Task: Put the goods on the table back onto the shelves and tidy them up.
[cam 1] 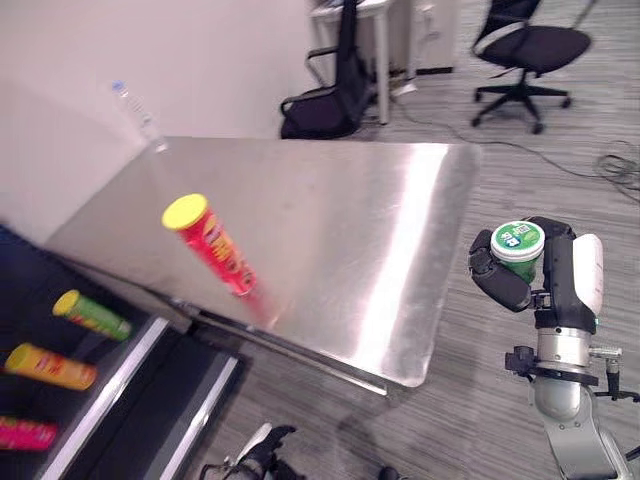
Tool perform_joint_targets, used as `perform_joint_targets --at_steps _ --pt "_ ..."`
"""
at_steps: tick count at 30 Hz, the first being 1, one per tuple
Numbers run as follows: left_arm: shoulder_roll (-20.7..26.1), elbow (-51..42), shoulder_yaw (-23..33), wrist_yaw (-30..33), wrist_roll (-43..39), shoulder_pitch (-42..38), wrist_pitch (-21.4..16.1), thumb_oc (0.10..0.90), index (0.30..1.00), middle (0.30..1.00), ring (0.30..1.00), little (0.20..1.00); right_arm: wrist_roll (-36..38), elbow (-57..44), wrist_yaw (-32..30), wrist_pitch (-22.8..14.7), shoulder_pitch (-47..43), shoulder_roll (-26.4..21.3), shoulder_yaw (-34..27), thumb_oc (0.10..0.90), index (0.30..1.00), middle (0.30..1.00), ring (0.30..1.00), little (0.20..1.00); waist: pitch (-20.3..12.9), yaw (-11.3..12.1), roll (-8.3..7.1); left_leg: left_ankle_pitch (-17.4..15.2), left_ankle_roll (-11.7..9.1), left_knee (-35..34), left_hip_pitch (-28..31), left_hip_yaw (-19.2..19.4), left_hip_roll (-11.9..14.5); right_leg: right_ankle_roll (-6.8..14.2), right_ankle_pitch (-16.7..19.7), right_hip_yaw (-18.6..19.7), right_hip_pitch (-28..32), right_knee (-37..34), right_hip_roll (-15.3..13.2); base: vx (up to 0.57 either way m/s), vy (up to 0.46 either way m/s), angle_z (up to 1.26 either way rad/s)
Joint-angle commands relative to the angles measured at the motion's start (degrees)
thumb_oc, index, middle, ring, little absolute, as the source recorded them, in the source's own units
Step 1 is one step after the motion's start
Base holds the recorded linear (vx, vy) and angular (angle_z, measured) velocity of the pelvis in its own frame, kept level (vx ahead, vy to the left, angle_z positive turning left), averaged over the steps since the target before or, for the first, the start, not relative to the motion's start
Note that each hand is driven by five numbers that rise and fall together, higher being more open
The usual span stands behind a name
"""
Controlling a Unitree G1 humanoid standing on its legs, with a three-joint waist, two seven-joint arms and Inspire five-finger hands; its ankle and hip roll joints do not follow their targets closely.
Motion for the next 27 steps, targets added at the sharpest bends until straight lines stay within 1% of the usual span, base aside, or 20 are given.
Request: perform_joint_targets --at_steps 1,3,4,5,6,7,8,10,12,13,16,17,18,19,20,22,23,25,26,27 --pt "4.30 0.23 1.44 0.10 0.45 -0.20 -0.51 0.800 0.900 0.900 0.900 0.900 1.67 -3.55 -1.08 -4.84 -4.77 0.16 -4.50 0.400 0.300 0.300 0.300 0.300 -1.40 -1.48 -2.46 -1.44 1.53 -0.86 2.60 -0.87 -1.95 11.89 6.09 2.24 1.71 -8.28 -4.38 -0.28 0.101 0.66" --pt "4.10 0.39 1.33 0.11 0.25 -0.60 -0.21 0.800 0.900 0.900 0.900 0.900 2.01 -2.72 -0.73 -4.74 -4.59 0.14 -4.60 0.400 0.300 0.300 0.300 0.300 -2.01 -2.72 -2.04 -2.17 1.65 -4.45 5.15 -0.40 -2.62 12.16 7.30 -0.89 -1.29 -6.72 -5.62 -0.31 0.164 0.41" --pt "4.06 0.39 1.37 0.10 0.22 -0.60 -0.19 0.800 0.900 0.900 0.900 0.900 2.03 -2.70 -0.73 -4.75 -4.61 0.09 -4.56 0.400 0.300 0.300 0.300 0.300 -2.06 -2.93 -2.03 -1.98 1.81 -4.98 5.29 -0.50 -2.85 12.33 7.24 -1.04 -1.38 -6.44 -5.89 -0.40 0.262 0.58" --pt "3.93 0.04 1.49 0.05 -0.53 -0.74 -0.10 0.800 0.900 0.900 0.900 0.900 2.69 -2.48 -0.45 -4.64 -4.99 -0.13 -4.32 0.400 0.300 0.300 0.300 0.300 -1.93 -3.65 -1.88 -5.04 3.07 -8.35 5.88 -0.09 -3.47 13.25 8.91 -1.94 -3.71 -4.33 -7.60 -0.20 0.168 0.60" --pt "3.95 -0.05 1.54 0.02 -0.58 -0.71 -0.05 0.800 0.900 0.900 0.900 0.900 2.74 -2.41 -0.45 -4.65 -5.08 -0.18 -4.26 0.400 0.300 0.300 0.300 0.300 -1.96 -3.75 -1.89 -5.15 3.32 -8.44 5.83 -0.11 -3.67 13.42 8.96 -1.92 -3.89 -4.06 -7.86 -0.40 0.348 0.77" --pt "3.69 -0.11 1.49 -0.09 -0.73 -0.92 0.15 0.800 0.900 0.900 0.900 0.900 3.71 -2.39 0.37 -4.70 -4.99 0.16 -3.40 0.400 0.300 0.300 0.300 0.300 -1.57 -4.30 -2.27 -11.75 5.96 -13.34 7.11 -0.31 -5.77 14.50 10.68 -1.85 -6.12 -1.26 -10.46 -0.20 0.234 0.54" --pt "3.69 -0.07 1.54 -0.07 -0.73 -0.94 0.14 0.800 0.900 0.900 0.900 0.900 3.77 -2.40 0.42 -4.71 -5.01 0.16 -3.39 0.400 0.300 0.300 0.300 0.300 -1.52 -4.35 -2.34 -11.98 6.45 -13.59 7.25 -0.30 -6.18 14.79 10.69 -1.71 -6.32 -0.78 -10.91 -0.35 0.349 0.39" --pt "3.49 0.97 1.25 0.17 -0.38 -2.01 0.22 0.800 0.900 0.900 0.900 0.900 5.55 -2.61 2.43 -4.75 -3.71 1.09 -2.86 0.400 0.300 0.300 0.300 0.300 -0.78 -5.02 -3.35 -15.65 8.39 -17.64 8.15 -0.71 -8.47 16.83 13.21 -0.99 -8.99 1.76 -14.35 -0.33 0.279 0.21" --pt "3.22 2.65 1.49 0.54 0.49 -2.46 0.29 0.800 0.900 0.900 0.900 0.900 6.35 -2.79 4.01 -4.73 -2.82 2.13 -2.02 0.400 0.300 0.300 0.300 0.300 0.02 -5.24 -4.55 -16.21 9.84 -19.79 8.18 -2.53 -10.57 19.02 16.53 0.45 -10.68 2.27 -16.53 -0.46 0.318 0.68" --pt "3.43 4.41 2.79 0.82 1.34 -2.46 0.31 0.800 0.900 0.900 0.900 0.900 7.30 -2.67 5.36 -4.22 -1.67 3.38 -0.88 0.400 0.300 0.300 0.300 0.300 1.45 -5.07 -6.69 -15.61 10.85 -23.49 8.27 -4.50 -13.60 21.81 22.86 4.00 -11.00 -0.15 -18.88 -0.45 0.293 0.73" --pt "3.92 5.93 4.59 0.92 0.84 -2.06 0.69 0.800 0.900 0.900 0.900 0.900 8.35 -1.16 5.30 -3.74 -1.73 4.11 -0.43 0.400 0.300 0.300 0.300 0.300 2.01 -4.60 -8.06 -15.28 10.94 -23.90 7.44 -5.51 -14.97 22.11 25.17 5.37 -9.96 -3.60 -19.34 -0.30 0.163 0.42" --pt "3.94 6.29 5.09 0.91 0.70 -1.56 0.80 0.800 0.900 0.900 0.900 0.900 8.58 -1.09 5.32 -3.70 -1.87 4.35 -0.45 0.400 0.300 0.300 0.300 0.300 2.20 -4.65 -8.39 -15.14 10.79 -23.90 7.12 -5.97 -15.03 22.23 25.76 7.07 -9.98 -4.32 -18.76 -0.31 0.096 0.55" --pt "4.02 7.30 7.33 1.18 -0.41 0.39 0.89 0.800 0.900 0.900 0.900 0.900 8.77 -1.29 5.13 -4.05 -2.63 4.60 -0.29 0.400 0.300 0.300 0.300 0.300 3.01 -5.23 -9.71 -13.53 10.78 -23.90 6.07 -6.87 -15.07 21.98 26.79 14.42 -10.83 -4.80 -16.68 -0.35 0.150 0.62" --pt "4.75 8.86 10.17 1.55 -2.12 2.38 1.35 0.800 0.900 0.900 0.900 0.900 8.48 -2.09 5.11 -4.26 -1.99 5.10 -0.22 0.400 0.300 0.300 0.300 0.300 3.42 -4.66 -10.16 -12.71 11.79 -23.90 5.10 -8.92 -15.57 21.12 22.99 22.37 -10.66 -2.82 -13.26 -0.41 0.243 0.93" --pt "5.29 10.30 11.59 1.45 -1.82 4.62 1.52 0.800 0.900 0.900 0.900 0.900 8.39 -3.36 5.78 -4.98 -1.11 5.24 -0.38 0.400 0.300 0.300 0.300 0.300 3.59 -3.34 -9.63 -11.71 13.01 -23.90 4.05 -11.04 -15.90 19.35 18.26 24.50 -8.48 0.85 -10.49 -0.27 0.233 0.81" --pt "4.78 10.99 11.10 1.09 -0.60 5.88 1.37 0.800 0.900 0.900 0.900 0.900 8.66 -4.22 6.83 -6.09 -0.71 5.46 0.41 0.400 0.300 0.300 0.300 0.300 3.35 -2.37 -9.35 -10.27 13.71 -23.90 2.96 -12.39 -16.13 17.58 14.43 24.12 -6.89 5.18 -8.58 -0.18 0.108 1.00" --pt "4.85 10.89 10.63 1.24 0.03 5.89 1.46 0.800 0.900 0.900 0.900 0.900 10.21 -5.46 8.40 -7.43 -0.50 5.79 2.31 0.400 0.300 0.300 0.300 0.300 3.04 -1.49 -9.15 -9.01 14.17 -23.90 1.47 -13.45 -15.83 16.50 10.40 24.54 -4.89 8.13 -5.85 -0.18 0.055 1.00" --pt "5.38 10.45 10.24 1.26 0.20 5.75 1.40 0.800 0.900 0.900 0.900 0.900 11.02 -6.82 10.19 -8.30 -0.67 5.80 4.57 0.400 0.300 0.300 0.300 0.300 2.62 -0.72 -9.27 -8.12 14.47 -23.90 -0.02 -14.28 -15.68 15.70 7.12 26.37 -4.28 10.74 -2.47 -0.12 0.033 0.35" --pt "5.42 10.44 10.27 1.25 0.20 5.74 1.40 0.800 0.900 0.900 0.900 0.900 11.03 -6.80 10.20 -8.31 -0.71 5.83 4.59 0.400 0.300 0.300 0.300 0.300 2.51 -0.69 -9.35 -7.89 14.44 -23.90 -0.24 -14.21 -15.72 15.62 7.38 26.41 -4.45 10.59 -2.49 -0.06 0.003 0.11" --pt "5.77 10.25 9.25 1.06 0.98 5.92 1.16 0.800 0.900 0.900 0.900 0.900 12.44 -8.26 11.83 -9.21 -1.23 5.87 6.83 0.400 0.300 0.300 0.300 0.300 2.15 0.09 -9.61 -7.24 14.58 -23.90 -1.36 -14.88 -15.86 14.99 6.20 26.98 -4.36 12.02 -0.27 -0.03 -0.017 0.20"
